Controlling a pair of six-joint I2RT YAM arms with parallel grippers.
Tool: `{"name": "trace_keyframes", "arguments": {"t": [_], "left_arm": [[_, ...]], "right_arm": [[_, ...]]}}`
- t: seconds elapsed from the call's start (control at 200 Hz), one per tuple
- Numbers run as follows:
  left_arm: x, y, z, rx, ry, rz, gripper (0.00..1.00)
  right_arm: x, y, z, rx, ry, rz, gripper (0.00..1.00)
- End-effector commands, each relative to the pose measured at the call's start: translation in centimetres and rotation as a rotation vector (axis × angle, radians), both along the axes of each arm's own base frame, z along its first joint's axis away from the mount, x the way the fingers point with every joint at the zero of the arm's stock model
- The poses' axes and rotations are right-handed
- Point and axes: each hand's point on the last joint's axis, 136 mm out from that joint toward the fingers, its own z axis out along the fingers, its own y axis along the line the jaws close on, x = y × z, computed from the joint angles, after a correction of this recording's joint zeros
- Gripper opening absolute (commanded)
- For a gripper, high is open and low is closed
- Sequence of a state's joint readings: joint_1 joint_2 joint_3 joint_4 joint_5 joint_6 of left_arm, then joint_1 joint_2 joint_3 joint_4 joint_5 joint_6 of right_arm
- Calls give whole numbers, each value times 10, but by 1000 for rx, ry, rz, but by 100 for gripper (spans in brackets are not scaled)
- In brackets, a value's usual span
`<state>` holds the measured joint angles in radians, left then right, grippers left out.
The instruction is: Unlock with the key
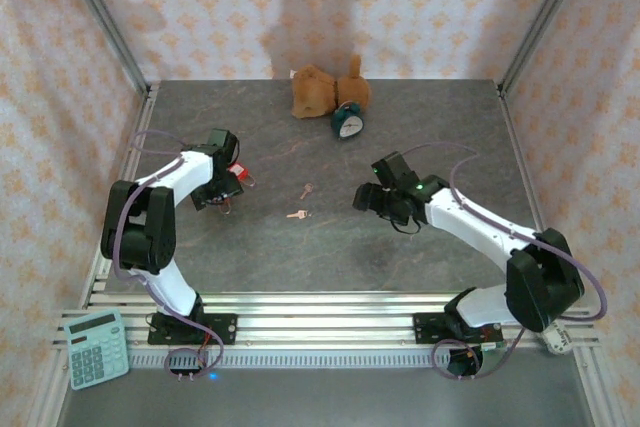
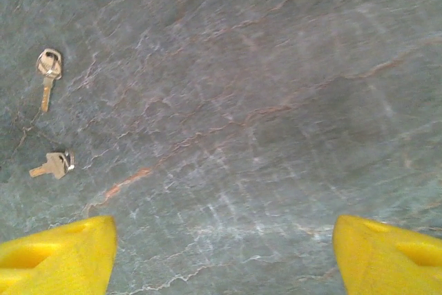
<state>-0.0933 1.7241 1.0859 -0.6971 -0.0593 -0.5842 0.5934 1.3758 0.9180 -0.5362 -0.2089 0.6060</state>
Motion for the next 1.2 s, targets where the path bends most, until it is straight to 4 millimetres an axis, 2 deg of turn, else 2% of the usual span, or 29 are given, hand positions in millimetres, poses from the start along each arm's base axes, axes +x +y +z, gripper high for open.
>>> {"name": "trace_keyframes", "arguments": {"t": [0.0,0.145,0.385,0.596,0.841,0.956,1.031,1.191], "left_arm": [[9,5,-3,-2,-1,7,73],[10,2,-13,-38,9,6,64],[2,-3,-17,-72,3,15,46],[-10,-12,-20,-94,4,9,44],[-29,-38,-25,-148,-6,-5,38],[-43,-62,-30,-205,-16,-14,38],[-52,-85,-34,-236,-23,-39,37],[-66,-147,-45,-336,-41,-95,37]], "right_arm": [[11,6,12,-7,-47,-15,81],[12,7,12,-11,-49,-12,80],[12,7,13,-19,-51,-10,79],[12,5,16,-22,-62,-10,79],[10,6,14,-8,-56,-12,79],[8,7,13,-2,-57,-12,79],[7,8,11,1,-53,-13,79],[5,17,7,-4,-38,6,79]]}}
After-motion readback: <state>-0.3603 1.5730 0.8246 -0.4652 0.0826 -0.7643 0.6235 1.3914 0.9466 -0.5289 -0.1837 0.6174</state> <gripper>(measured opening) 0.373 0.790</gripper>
